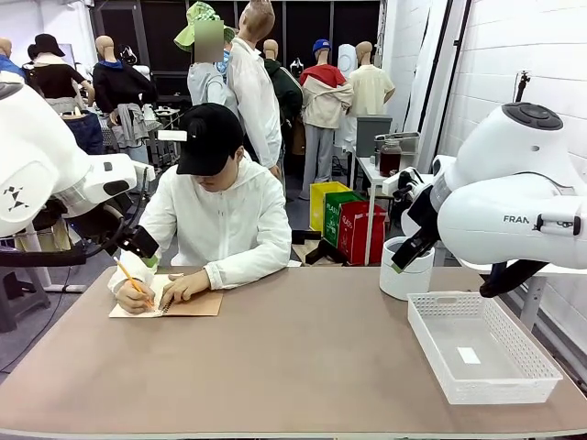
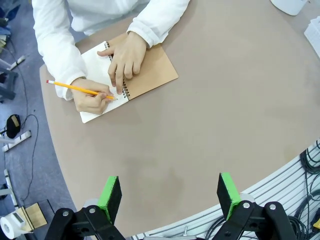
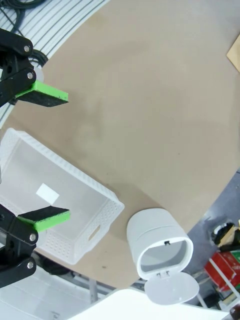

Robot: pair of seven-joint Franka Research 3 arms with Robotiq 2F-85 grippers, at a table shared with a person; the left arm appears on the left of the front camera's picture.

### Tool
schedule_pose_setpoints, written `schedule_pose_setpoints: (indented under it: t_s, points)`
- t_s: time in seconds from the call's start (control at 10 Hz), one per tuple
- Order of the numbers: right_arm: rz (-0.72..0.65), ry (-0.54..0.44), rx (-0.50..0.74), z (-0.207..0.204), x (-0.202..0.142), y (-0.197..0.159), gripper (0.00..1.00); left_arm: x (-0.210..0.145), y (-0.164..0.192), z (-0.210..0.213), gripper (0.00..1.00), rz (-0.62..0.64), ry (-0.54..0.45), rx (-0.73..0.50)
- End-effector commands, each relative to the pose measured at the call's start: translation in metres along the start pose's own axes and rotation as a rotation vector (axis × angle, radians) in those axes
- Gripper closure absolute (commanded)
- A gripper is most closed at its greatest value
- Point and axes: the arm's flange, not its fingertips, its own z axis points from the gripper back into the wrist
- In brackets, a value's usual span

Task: Sort the paper based on its condition.
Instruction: If a person hands you a paper, place it in the Organizing basket , and if it's crumpled, put it in the Trash can.

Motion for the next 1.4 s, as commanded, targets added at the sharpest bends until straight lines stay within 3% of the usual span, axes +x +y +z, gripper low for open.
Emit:
schedule_pose_setpoints:
  t_s: [0.0, 0.1, 1.3]
  points:
    - [-0.010, -0.007, 0.006, -0.007, 0.002, 0.002, 0.00, -0.022, 0.006, -0.011, 0.00, -0.006, 0.006, -0.027]
    - [0.000, 0.000, 0.000, 0.000, 0.000, 0.000, 0.00, 0.000, 0.000, 0.000, 0.00, 0.000, 0.000, 0.000]
    - [0.000, 0.000, 0.000, 0.000, 0.000, 0.000, 0.00, 0.000, 0.000, 0.000, 0.00, 0.000, 0.000, 0.000]
